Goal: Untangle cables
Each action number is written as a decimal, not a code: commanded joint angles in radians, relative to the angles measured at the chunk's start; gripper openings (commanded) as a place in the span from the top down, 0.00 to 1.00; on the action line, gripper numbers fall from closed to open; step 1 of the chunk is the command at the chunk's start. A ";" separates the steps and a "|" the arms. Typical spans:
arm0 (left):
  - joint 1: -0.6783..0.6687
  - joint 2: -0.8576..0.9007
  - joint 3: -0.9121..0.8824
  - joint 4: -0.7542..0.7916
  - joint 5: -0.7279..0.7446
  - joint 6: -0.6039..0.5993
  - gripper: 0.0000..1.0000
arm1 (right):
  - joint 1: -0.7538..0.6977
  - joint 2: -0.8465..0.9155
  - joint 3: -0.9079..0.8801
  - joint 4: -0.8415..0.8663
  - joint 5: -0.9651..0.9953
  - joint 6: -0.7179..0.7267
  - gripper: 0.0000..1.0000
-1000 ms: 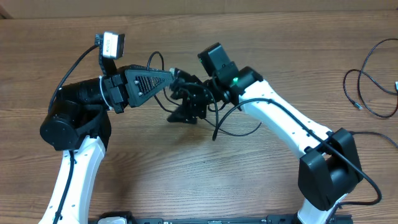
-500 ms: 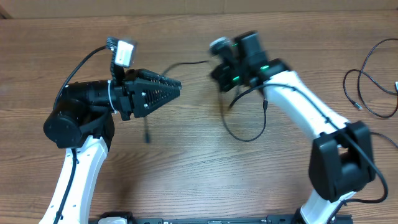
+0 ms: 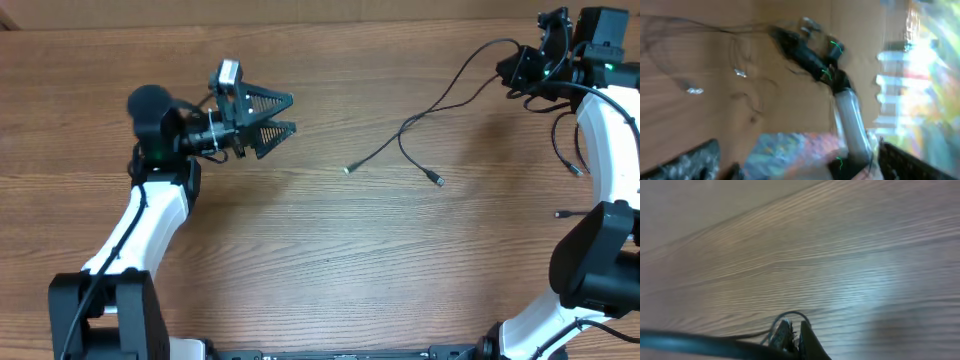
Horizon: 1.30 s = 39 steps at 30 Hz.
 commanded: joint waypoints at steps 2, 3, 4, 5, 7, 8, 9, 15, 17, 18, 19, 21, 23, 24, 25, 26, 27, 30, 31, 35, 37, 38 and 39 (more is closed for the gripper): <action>-0.006 0.039 -0.009 -0.535 -0.508 0.521 0.00 | -0.014 -0.012 0.100 0.004 0.151 0.101 0.96; -0.017 0.039 -0.009 -0.656 -0.651 0.628 0.00 | -0.021 -0.012 0.125 0.009 0.158 0.119 0.96; -0.037 0.039 -0.009 -0.735 -0.751 0.760 0.00 | -0.031 -0.012 0.156 0.011 0.170 0.130 0.96; -0.056 0.039 -0.009 -0.774 -0.797 0.867 0.00 | -0.044 -0.012 0.193 0.011 0.208 0.148 0.96; -0.094 0.039 -0.009 -0.843 -0.825 1.072 0.00 | -0.079 -0.012 0.277 0.016 0.283 0.174 0.96; -0.107 0.039 -0.009 -0.866 -0.825 1.130 0.00 | -0.093 -0.012 0.309 0.018 0.301 0.174 0.96; -0.130 0.039 -0.009 -0.909 -0.830 1.214 0.00 | -0.114 -0.012 0.358 0.019 0.332 0.174 0.96; -0.249 0.039 -0.009 -0.965 -0.831 1.314 0.00 | -0.147 -0.005 0.421 0.034 0.355 0.162 0.96; -0.287 0.039 -0.009 -0.958 -0.830 1.314 0.00 | -0.147 0.007 0.421 0.020 0.355 0.154 0.93; -0.312 0.039 -0.009 -0.958 -0.832 1.320 0.00 | -0.146 0.015 0.421 0.006 0.355 0.154 0.77; -0.337 0.039 -0.009 -0.959 -0.832 1.325 0.00 | -0.146 0.026 0.421 -0.014 0.355 0.154 0.41; -0.370 0.038 -0.009 -0.959 -0.835 1.325 0.00 | -0.146 0.047 0.421 -0.086 0.356 0.153 0.00; -0.384 0.038 -0.009 -0.961 -0.836 1.315 0.00 | -0.147 0.054 0.421 -0.185 0.356 0.142 0.00; -0.384 0.038 -0.009 -0.963 -0.836 1.308 0.00 | -0.147 0.054 0.421 -0.206 0.356 0.142 0.00; -0.384 0.037 -0.009 -0.969 -0.836 1.300 0.00 | -0.147 0.053 0.421 -0.246 0.355 0.143 0.00; -0.384 0.034 -0.009 -0.978 -0.836 1.295 0.00 | -0.147 0.053 0.421 -0.286 0.355 0.143 0.00; -0.384 0.024 -0.008 -0.993 -0.836 1.294 0.00 | -0.147 0.053 0.421 -0.352 0.355 0.142 0.00; -0.388 -0.044 -0.008 -1.040 -0.908 1.281 0.00 | -0.134 0.053 0.421 -0.489 0.226 -0.003 0.00; -0.390 -0.078 -0.006 -1.068 -0.972 1.251 0.00 | -0.128 0.053 0.421 -0.518 0.169 -0.058 0.00; -0.407 -0.333 0.058 -1.298 -1.246 1.204 0.00 | -0.085 0.044 0.421 -0.657 -0.010 -0.117 0.00; -0.441 -0.496 0.079 -1.368 -1.346 1.205 0.00 | -0.022 0.039 0.421 -0.725 -0.041 -0.154 0.00; -0.448 -0.536 0.079 -1.375 -1.362 1.204 0.00 | 0.005 0.035 0.421 -0.747 -0.029 -0.158 0.00; -0.454 -0.610 0.079 -1.386 -1.366 1.205 0.00 | 0.052 0.029 0.421 -0.775 -0.007 -0.173 0.00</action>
